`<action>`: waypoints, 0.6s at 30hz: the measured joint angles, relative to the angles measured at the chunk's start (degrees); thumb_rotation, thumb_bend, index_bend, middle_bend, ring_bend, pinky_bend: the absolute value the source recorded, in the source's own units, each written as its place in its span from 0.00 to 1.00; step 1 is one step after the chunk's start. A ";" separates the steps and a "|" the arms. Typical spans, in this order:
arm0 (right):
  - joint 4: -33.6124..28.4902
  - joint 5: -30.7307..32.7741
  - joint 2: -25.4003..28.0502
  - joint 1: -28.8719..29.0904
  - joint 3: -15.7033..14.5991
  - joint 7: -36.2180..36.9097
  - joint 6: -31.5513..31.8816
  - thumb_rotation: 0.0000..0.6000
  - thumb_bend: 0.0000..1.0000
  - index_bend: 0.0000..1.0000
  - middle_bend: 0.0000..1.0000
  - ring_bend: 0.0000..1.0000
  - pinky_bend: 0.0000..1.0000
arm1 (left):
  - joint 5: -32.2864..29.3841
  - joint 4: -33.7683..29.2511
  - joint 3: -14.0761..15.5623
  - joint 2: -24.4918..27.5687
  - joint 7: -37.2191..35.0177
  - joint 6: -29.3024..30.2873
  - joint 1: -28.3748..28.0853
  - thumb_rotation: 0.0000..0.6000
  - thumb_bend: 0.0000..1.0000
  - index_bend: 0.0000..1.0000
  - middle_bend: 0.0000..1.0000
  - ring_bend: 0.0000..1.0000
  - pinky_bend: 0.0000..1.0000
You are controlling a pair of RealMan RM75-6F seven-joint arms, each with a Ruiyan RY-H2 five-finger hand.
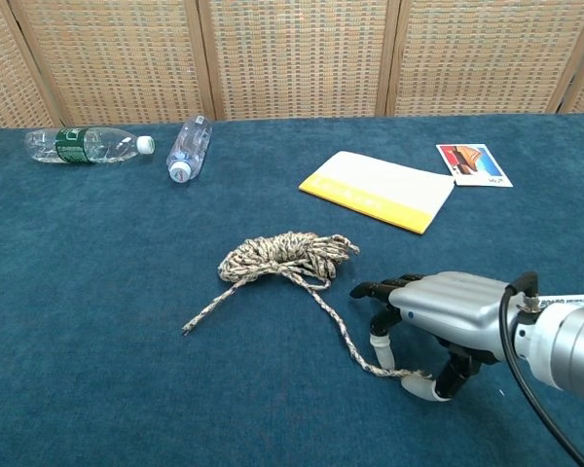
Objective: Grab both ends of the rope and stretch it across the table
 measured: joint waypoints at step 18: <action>1.46 -3.59 -0.69 0.44 -0.94 1.04 2.38 1.00 0.43 0.58 0.00 0.00 0.00 | -0.15 0.06 0.10 -0.37 0.33 -0.41 -0.36 1.00 0.07 0.00 0.00 0.00 0.00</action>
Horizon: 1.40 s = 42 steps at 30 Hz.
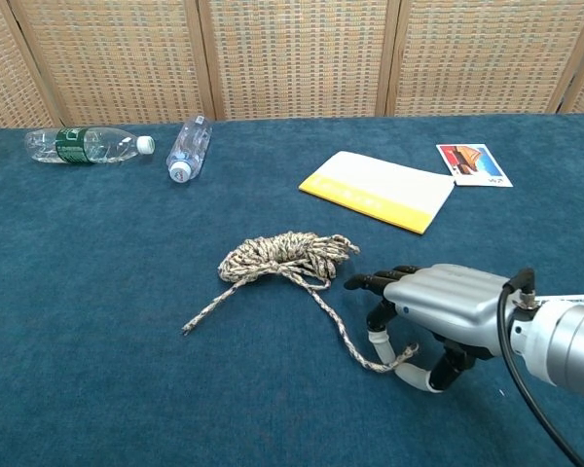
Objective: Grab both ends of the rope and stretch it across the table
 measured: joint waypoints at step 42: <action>-0.16 1.04 0.89 0.55 1.44 -4.25 2.96 1.00 0.43 0.59 0.00 0.00 0.00 | 14.07 29.50 -4.99 -19.59 -6.08 -25.15 -32.81 1.00 0.22 0.46 0.00 0.00 0.00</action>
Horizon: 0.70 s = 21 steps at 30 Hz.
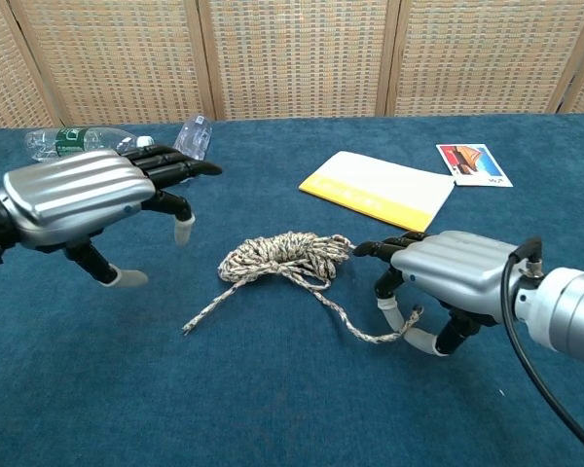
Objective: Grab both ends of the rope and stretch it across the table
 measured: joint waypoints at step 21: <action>1.39 1.65 -0.82 0.49 -0.15 -0.21 -0.30 1.00 0.43 0.59 0.00 0.00 0.00 | 1.57 11.19 4.40 -10.33 -2.85 0.05 -5.10 1.00 0.24 0.50 0.00 0.00 0.00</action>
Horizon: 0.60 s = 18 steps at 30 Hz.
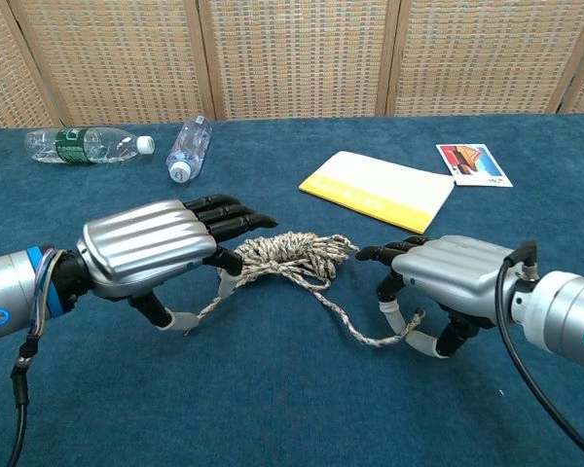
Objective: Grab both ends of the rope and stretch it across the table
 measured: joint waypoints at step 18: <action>0.28 0.55 -0.19 0.37 -0.12 0.07 -0.18 1.00 0.43 0.59 0.00 0.00 0.00 | -2.43 11.95 0.68 -6.11 -3.77 3.46 0.09 1.00 0.24 0.51 0.00 0.00 0.00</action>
